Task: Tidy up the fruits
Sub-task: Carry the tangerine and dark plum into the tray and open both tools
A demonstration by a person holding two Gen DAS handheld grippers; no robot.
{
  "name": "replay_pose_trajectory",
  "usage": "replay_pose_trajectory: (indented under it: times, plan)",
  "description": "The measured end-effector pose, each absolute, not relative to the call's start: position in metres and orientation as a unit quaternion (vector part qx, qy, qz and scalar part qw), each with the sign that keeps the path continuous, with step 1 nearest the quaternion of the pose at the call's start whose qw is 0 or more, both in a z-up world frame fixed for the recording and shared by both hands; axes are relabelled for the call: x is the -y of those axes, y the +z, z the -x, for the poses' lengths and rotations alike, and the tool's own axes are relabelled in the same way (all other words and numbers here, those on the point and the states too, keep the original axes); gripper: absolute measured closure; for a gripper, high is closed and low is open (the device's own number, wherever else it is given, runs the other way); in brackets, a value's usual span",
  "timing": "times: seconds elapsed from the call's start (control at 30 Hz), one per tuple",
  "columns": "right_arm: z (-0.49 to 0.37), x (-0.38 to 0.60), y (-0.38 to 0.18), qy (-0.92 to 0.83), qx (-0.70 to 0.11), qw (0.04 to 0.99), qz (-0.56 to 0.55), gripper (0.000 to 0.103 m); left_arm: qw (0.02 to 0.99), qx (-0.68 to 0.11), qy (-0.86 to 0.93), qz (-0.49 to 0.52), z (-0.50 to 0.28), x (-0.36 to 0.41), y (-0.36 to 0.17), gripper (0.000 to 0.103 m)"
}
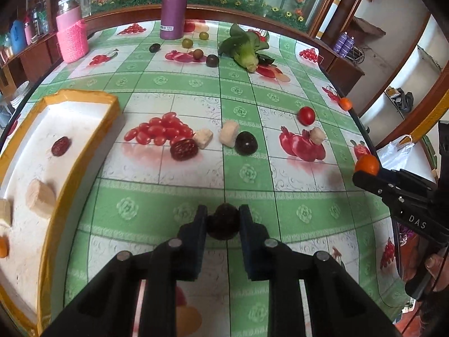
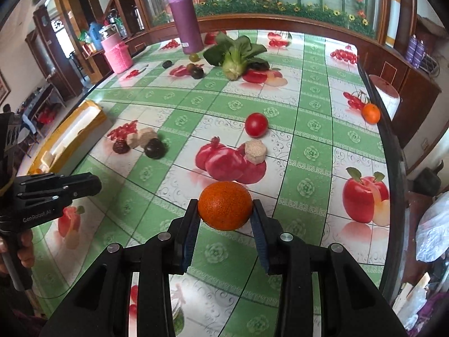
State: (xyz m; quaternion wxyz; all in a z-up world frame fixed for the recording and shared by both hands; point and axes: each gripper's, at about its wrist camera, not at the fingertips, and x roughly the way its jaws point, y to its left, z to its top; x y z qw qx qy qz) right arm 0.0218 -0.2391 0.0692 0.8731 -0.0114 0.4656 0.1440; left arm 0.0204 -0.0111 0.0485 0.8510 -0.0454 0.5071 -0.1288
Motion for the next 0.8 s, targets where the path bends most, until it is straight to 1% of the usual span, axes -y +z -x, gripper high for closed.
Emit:
replay_pose_trajectory:
  times: [0.37,0.8]
  plan:
    - [0.001,0.201,0.069,0.148,-0.477,0.866,0.026,0.068,0.855,-0.500,-0.130,0.057,0.008,-0.021,0.060,0.078]
    - [-0.015,0.101,0.089,0.213,-0.458,0.861,0.061,0.068,0.876,-0.468,-0.080,0.090,0.023,-0.105,0.081,0.078]
